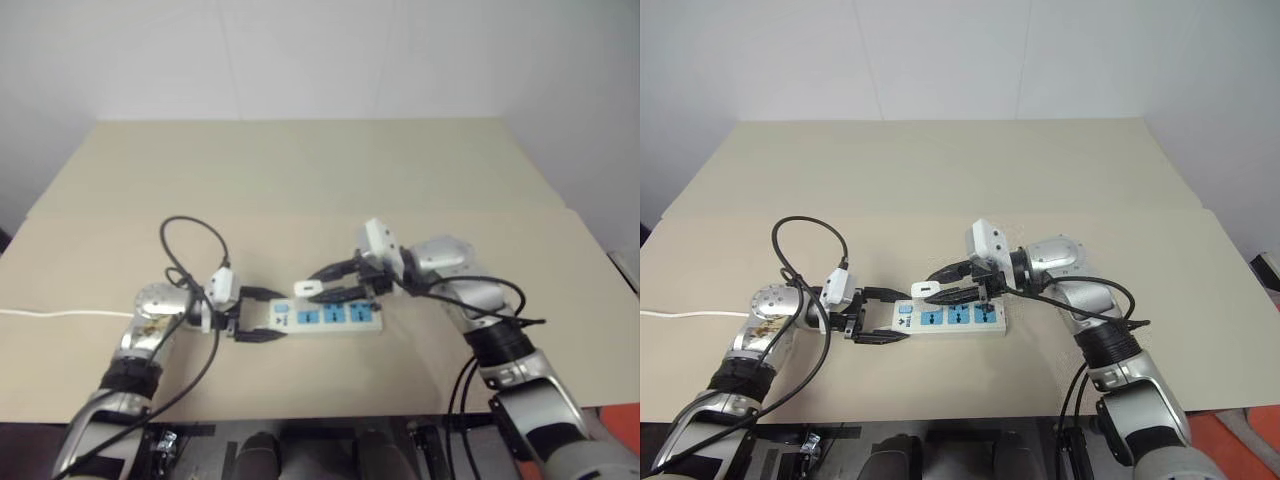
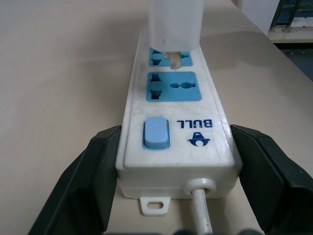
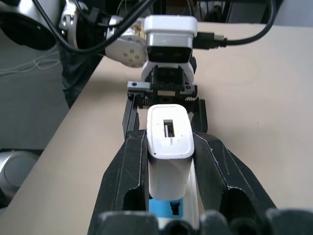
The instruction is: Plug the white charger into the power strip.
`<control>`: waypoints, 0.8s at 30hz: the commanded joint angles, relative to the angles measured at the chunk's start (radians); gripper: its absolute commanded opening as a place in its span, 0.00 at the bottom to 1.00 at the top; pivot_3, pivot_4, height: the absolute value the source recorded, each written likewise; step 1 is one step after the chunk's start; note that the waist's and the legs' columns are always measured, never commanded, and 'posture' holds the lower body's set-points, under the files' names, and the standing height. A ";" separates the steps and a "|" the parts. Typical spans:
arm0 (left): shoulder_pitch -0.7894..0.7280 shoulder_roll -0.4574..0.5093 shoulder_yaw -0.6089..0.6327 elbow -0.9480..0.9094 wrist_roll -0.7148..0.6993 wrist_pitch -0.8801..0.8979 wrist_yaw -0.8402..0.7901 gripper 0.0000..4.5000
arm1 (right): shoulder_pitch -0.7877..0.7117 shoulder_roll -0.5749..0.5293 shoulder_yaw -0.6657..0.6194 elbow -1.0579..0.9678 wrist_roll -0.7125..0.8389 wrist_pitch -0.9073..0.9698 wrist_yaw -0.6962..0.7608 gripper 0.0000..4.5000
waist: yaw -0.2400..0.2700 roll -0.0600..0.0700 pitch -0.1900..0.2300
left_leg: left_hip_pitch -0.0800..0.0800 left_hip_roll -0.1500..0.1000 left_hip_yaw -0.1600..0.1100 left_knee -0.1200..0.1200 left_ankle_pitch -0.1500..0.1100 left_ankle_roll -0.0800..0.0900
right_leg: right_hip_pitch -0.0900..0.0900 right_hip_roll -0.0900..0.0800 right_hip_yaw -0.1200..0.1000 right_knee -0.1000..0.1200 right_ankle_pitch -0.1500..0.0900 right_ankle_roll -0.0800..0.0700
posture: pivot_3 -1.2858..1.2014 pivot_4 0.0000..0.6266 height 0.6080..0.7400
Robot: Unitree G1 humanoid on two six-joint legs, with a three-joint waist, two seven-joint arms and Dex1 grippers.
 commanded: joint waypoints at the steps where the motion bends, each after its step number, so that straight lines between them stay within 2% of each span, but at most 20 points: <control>1: -0.002 0.002 -0.011 -0.003 0.019 -0.007 -0.009 0.71 | -0.010 0.009 0.007 -0.009 -0.018 -0.009 -0.023 0.25 | 0.000 0.000 0.000 | 0.000 0.000 0.000 0.000 0.000 0.000 | 0.000 0.000 0.000 0.000 0.000 0.000 | 0.52 0.24 1.00; 10: 0.002 0.009 -0.011 -0.008 0.021 -0.004 -0.011 0.71 | -0.017 0.026 -0.001 0.037 -0.035 -0.023 -0.052 0.25 | 0.000 0.000 0.000 | 0.000 0.000 0.000 0.000 0.000 0.000 | 0.000 0.000 0.000 0.000 0.000 0.000 | 0.52 0.24 1.00; 24: 0.002 0.007 -0.012 -0.005 0.021 -0.007 -0.013 0.71 | -0.011 -0.012 0.012 0.047 -0.055 -0.024 -0.030 0.25 | 0.000 0.000 0.000 | 0.000 0.000 0.000 0.000 0.000 0.000 | 0.000 0.000 0.000 0.000 0.000 0.000 | 0.52 0.24 1.00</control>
